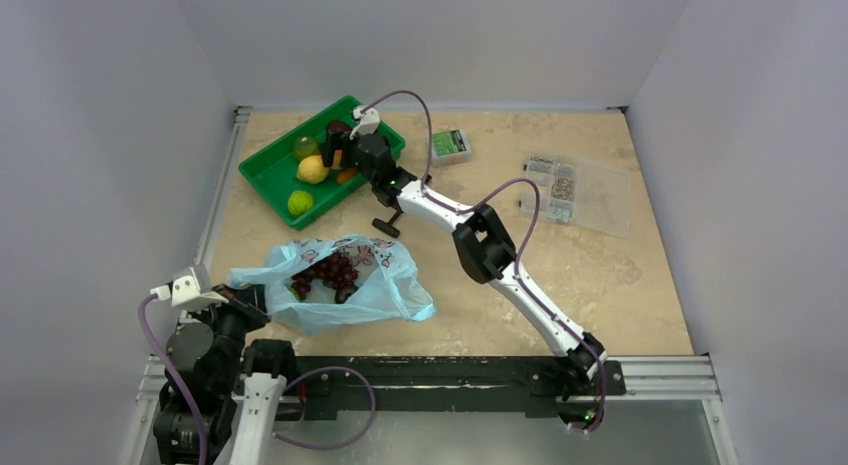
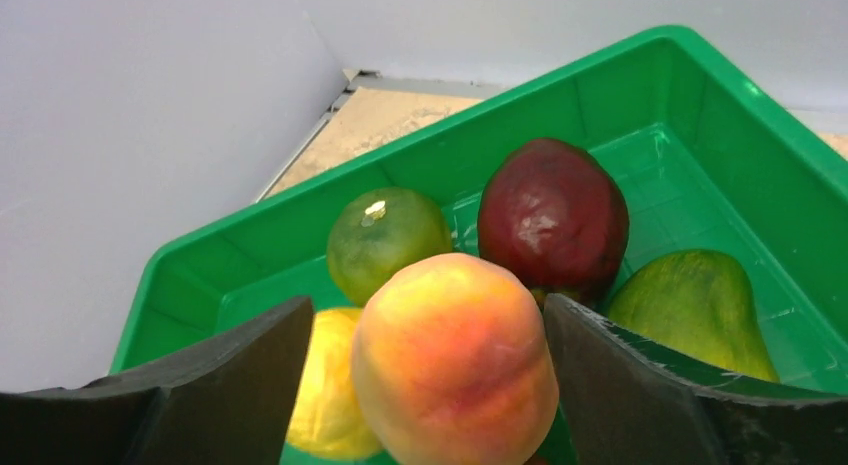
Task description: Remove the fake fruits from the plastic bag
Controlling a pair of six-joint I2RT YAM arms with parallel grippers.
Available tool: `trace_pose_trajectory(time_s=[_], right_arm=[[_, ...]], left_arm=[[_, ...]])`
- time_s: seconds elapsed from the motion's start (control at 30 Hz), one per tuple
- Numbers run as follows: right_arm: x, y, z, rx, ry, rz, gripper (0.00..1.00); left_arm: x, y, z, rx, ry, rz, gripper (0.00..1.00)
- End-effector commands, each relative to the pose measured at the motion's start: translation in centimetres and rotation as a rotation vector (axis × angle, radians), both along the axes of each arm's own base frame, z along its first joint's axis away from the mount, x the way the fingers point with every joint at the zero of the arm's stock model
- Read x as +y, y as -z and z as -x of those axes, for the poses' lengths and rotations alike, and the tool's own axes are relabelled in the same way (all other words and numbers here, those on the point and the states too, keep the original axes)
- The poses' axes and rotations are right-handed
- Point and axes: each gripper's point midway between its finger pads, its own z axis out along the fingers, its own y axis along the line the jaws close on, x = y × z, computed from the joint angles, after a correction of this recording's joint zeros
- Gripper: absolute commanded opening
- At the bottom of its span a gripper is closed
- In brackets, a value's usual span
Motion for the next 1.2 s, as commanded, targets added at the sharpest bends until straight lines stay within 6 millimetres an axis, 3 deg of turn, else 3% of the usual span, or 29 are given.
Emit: trace_pose_trajectory(time_s=[0.0, 0.07, 0.17, 0.2, 0.27, 0.4, 0.57, 0.67, 0.8, 0.9, 1.07, 1.17], right_arm=[[-0.1, -11.3, 2.2, -0.122, -0.021, -0.034, 0.91], [-0.8, -14.2, 3.0, -0.126, -0.029, -0.007, 0.99], [-2.4, -18.1, 4.8, -0.107, -0.043, 0.040, 0.99], [-3.3, -20.5, 5.9, -0.102, -0.048, 0.038, 0.99], [-5.1, -22.1, 8.0, -0.048, -0.066, 0.077, 0.99], [-8.4, -24.9, 14.6, 0.011, -0.148, 0.099, 0.97], [-11.3, -25.2, 24.4, 0.016, -0.254, 0.118, 0.90], [-10.7, -23.4, 30.9, 0.051, -0.379, 0.116, 0.80], [-9.3, -21.1, 36.7, 0.067, -0.476, 0.134, 0.61], [-7.8, -18.1, 38.6, 0.095, -0.511, 0.153, 0.48], [-5.7, -11.9, 38.1, 0.108, -0.467, 0.252, 0.37], [-3.7, -7.6, 40.5, 0.098, -0.483, 0.351, 0.33]], left_arm=[[-0.2, -0.9, -0.6, -0.035, 0.011, -0.010, 0.00], [-0.2, -0.9, -0.6, -0.035, 0.012, -0.010, 0.00], [-0.2, -1.0, -0.5, -0.042, 0.011, -0.010, 0.00], [-0.2, -0.9, -0.5, -0.042, 0.012, -0.010, 0.00], [-0.2, -1.0, -0.5, -0.047, 0.013, -0.010, 0.00], [-0.2, -1.0, -0.4, -0.047, 0.012, -0.009, 0.00], [-0.2, -1.0, -0.5, -0.046, 0.011, -0.010, 0.00], [-0.1, -1.0, -0.5, -0.046, 0.006, -0.011, 0.00], [0.1, -0.9, -0.4, -0.043, -0.004, -0.010, 0.00], [0.3, -0.9, -0.4, -0.042, -0.017, -0.009, 0.00], [0.5, -0.9, -0.3, -0.041, -0.031, -0.008, 0.00], [0.6, -0.8, -0.3, -0.038, -0.038, -0.009, 0.00]])
